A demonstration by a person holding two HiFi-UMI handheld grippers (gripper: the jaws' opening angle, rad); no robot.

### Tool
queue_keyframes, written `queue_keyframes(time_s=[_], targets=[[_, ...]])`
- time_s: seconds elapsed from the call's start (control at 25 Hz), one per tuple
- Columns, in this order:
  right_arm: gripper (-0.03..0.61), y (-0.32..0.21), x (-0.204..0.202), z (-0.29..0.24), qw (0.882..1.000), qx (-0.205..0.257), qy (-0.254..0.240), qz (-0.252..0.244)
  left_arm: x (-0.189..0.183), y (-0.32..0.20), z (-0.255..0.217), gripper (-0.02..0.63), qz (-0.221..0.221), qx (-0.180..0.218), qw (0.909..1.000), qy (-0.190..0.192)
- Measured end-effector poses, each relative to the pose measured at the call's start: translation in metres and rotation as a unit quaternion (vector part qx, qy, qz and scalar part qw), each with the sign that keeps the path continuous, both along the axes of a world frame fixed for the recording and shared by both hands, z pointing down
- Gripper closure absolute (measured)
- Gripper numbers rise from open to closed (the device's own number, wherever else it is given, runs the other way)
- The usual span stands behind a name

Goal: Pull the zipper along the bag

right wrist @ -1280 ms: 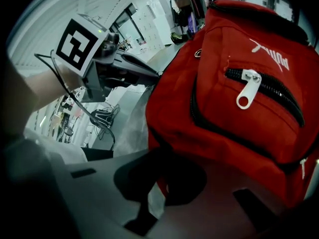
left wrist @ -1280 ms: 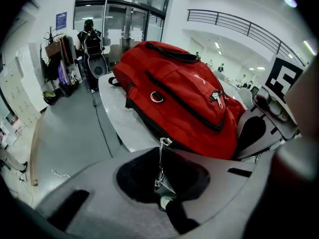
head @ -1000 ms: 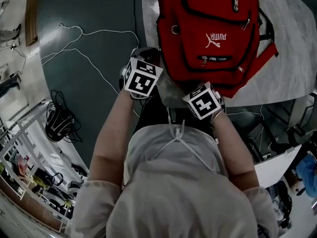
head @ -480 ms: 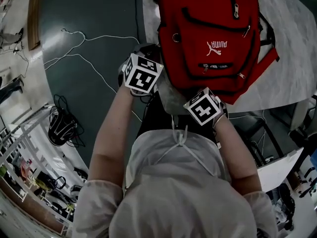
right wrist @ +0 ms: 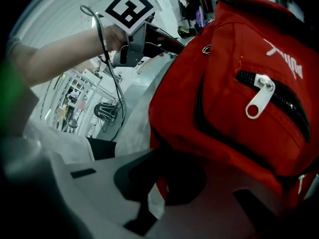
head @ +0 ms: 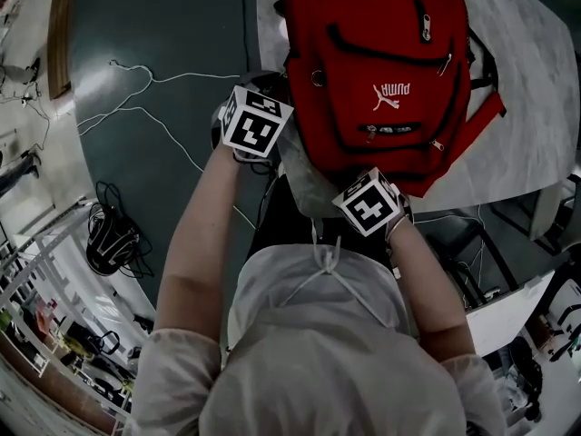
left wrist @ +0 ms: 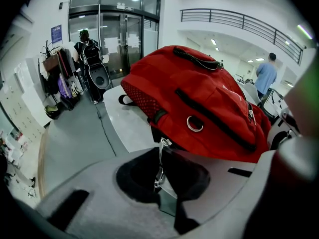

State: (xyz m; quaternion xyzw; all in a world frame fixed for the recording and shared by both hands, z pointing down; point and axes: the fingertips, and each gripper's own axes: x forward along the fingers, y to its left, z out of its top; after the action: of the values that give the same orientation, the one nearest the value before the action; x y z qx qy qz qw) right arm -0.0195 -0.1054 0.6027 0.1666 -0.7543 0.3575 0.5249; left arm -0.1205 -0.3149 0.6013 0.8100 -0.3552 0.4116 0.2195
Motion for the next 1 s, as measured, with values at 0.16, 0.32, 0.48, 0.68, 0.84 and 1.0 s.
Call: queue_keyframes(time_s=[0.16, 0.32, 0.48, 0.68, 0.84, 1.0], targets=[[0.552, -0.001, 0.000, 0.000, 1.000, 0.002, 0.004, 0.000, 0.001, -0.005, 0.004, 0.584, -0.012, -0.004, 0.9999, 0.008], [0.552, -0.002, 0.000, 0.001, 1.000, 0.006, -0.006, 0.010, 0.001, -0.005, 0.005, 0.583, -0.019, 0.010, 0.9997, 0.011], [0.552, -0.002, 0.000, 0.000, 1.000, 0.013, -0.007, 0.015, -0.004, -0.006, 0.004, 0.565, -0.029, 0.020, 0.9994, 0.002], [0.552, -0.003, 0.001, 0.001, 0.999, 0.020, -0.008, 0.030, -0.014, 0.009, -0.001, 0.491, -0.061, 0.007, 0.9979, 0.020], [0.552, -0.004, 0.003, 0.000, 0.999, 0.029, 0.004, 0.042, -0.016, 0.033, -0.016, 0.492, -0.076, 0.026, 0.9964, 0.025], [0.552, -0.006, 0.001, -0.004, 0.998, 0.042, 0.013, 0.037, -0.010, 0.059, -0.041, 0.496, -0.096, 0.040, 0.9934, 0.048]])
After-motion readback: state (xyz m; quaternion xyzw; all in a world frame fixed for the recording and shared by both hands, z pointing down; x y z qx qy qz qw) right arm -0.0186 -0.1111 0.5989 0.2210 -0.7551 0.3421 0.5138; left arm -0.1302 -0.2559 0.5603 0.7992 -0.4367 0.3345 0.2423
